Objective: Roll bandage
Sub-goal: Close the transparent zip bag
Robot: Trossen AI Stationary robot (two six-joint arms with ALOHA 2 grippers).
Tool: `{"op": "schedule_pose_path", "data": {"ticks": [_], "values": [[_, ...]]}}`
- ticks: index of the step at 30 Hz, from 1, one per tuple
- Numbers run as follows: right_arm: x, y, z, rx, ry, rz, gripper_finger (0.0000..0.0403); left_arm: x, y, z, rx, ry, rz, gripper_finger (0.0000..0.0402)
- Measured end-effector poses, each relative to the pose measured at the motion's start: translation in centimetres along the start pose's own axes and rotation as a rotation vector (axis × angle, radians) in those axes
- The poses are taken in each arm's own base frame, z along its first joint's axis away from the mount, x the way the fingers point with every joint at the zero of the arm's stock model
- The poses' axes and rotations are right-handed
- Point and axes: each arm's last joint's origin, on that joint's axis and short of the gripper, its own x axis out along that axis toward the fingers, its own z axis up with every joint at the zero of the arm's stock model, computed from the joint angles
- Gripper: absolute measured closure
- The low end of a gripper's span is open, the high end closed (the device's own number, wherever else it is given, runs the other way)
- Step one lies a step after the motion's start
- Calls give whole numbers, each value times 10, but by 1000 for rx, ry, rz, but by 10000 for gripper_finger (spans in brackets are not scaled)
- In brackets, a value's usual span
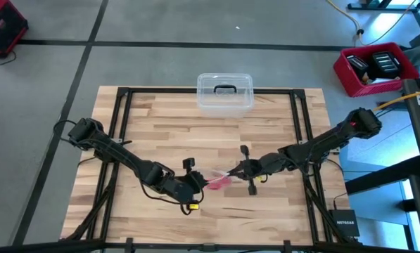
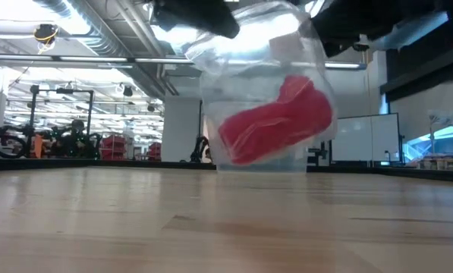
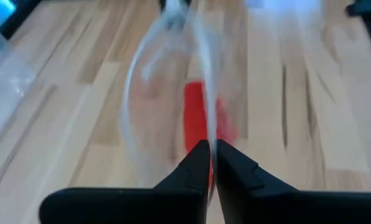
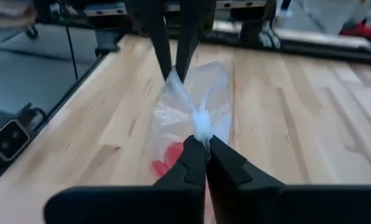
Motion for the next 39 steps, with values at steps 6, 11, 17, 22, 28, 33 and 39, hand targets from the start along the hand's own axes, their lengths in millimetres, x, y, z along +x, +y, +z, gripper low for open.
{"op": "schedule_pose_path", "data": {"ticks": [6, 11, 17, 22, 28, 33, 39], "values": [[-6, 0, 23, -1, 218, 13, 398, 2, 5, -3, -23, 40, 21, 384], [-14, -2, 43, -6, 317, -6, 399, 2, 5, -4, -35, 50, 10, 384], [-21, -2, 57, 2, 396, 9, 399, 1, 8, -4, -78, 111, -47, 384], [-23, -2, 56, 45, 421, 20, 399, -7, 10, 12, -51, 128, -57, 384], [-21, -1, 50, 48, 440, 27, 399, -8, 16, 25, -56, 113, -61, 340], [-21, -1, 47, 62, 450, 22, 398, -5, 25, 29, -121, 110, -40, 263], [-19, -1, 51, 74, 411, 24, 398, -2, 32, 63, -181, -134, -57, 228]]}}
